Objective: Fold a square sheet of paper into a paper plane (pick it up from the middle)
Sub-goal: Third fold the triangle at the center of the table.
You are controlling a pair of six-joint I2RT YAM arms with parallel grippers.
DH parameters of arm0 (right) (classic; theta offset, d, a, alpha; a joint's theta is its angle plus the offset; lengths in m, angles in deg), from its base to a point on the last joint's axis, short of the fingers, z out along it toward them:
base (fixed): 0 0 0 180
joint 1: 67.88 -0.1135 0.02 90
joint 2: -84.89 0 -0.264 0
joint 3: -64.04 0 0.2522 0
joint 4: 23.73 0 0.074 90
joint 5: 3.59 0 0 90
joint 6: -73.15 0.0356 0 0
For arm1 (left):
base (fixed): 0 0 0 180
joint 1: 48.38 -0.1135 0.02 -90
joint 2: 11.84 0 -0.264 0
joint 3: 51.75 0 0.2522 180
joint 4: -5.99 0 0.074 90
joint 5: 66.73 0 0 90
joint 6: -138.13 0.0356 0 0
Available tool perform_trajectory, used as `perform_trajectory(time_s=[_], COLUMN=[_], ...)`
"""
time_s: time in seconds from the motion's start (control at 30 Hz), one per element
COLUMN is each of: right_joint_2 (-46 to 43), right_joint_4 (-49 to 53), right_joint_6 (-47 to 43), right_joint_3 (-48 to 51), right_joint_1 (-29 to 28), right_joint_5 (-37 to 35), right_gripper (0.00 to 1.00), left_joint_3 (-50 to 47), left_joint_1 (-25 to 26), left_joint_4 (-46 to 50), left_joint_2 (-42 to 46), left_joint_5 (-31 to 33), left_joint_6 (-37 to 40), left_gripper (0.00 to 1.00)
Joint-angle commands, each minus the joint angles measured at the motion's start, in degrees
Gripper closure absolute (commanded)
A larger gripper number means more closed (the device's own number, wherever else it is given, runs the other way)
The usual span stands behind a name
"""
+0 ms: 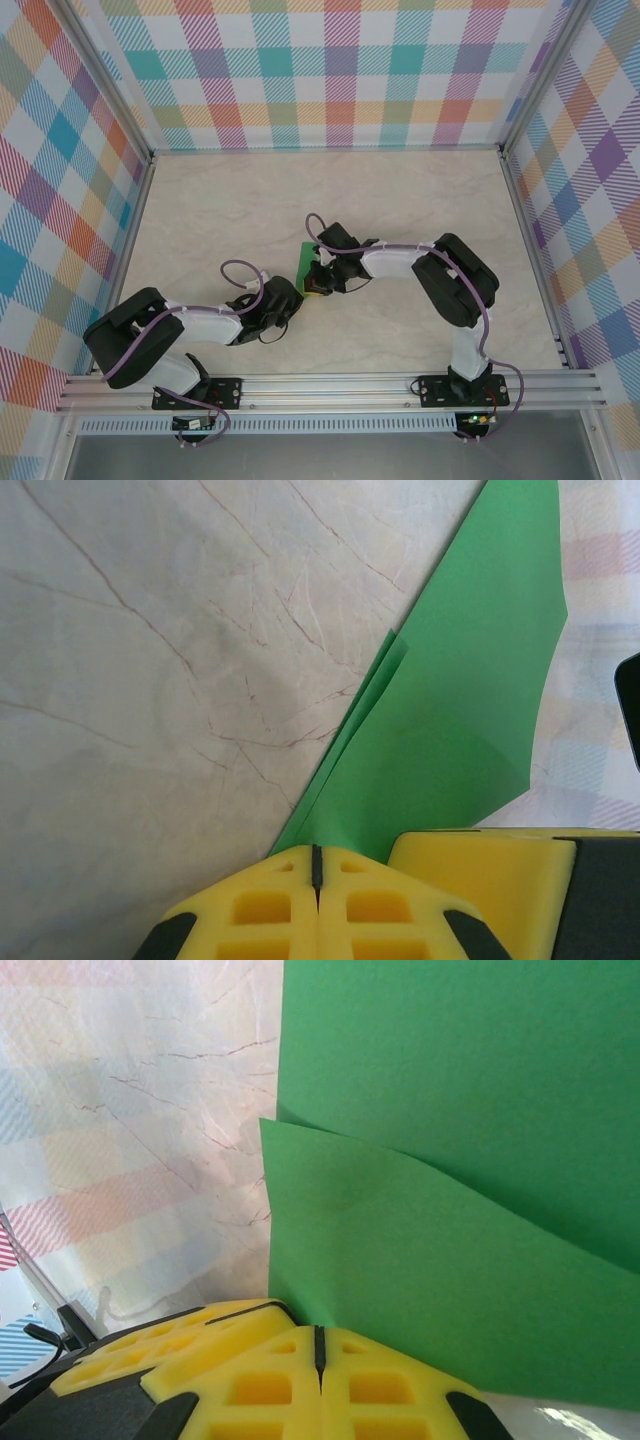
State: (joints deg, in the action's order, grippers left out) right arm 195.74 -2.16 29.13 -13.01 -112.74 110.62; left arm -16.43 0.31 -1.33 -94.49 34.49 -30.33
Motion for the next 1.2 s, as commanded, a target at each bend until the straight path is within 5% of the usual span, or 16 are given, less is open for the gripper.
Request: perform_trajectory(time_s=[0.0,0.33,0.63,1.03,1.17], right_joint_2=[1.2,2.7,0.5,-6.3,-9.7], right_joint_4=[1.2,4.0,2.6,9.0,8.7], right_joint_6=[-0.7,-2.5,-5.6,-9.9,-6.7], right_joint_3=[0.0,0.0,2.8,-0.5,1.9], right_joint_1=[-0.3,0.4,8.6,13.5,13.5], right_joint_5=[-0.6,-7.5,-8.6,-12.8,-10.7], right_gripper=[1.0,1.0,1.0,1.0,0.84], left_joint_3=[-0.7,0.3,0.9,4.9,9.2], left_joint_1=[0.7,0.7,0.7,0.6,-0.3], left_joint_4=[7.5,12.8,14.0,13.0,15.1], left_joint_2=[-1.2,-1.7,-3.7,-4.3,-2.0], left_joint_5=[1.1,0.8,-0.4,-2.4,-4.0], left_joint_6=[-0.1,-2.5,-3.9,1.9,7.1], left_gripper=[1.0,1.0,1.0,1.0,1.0])
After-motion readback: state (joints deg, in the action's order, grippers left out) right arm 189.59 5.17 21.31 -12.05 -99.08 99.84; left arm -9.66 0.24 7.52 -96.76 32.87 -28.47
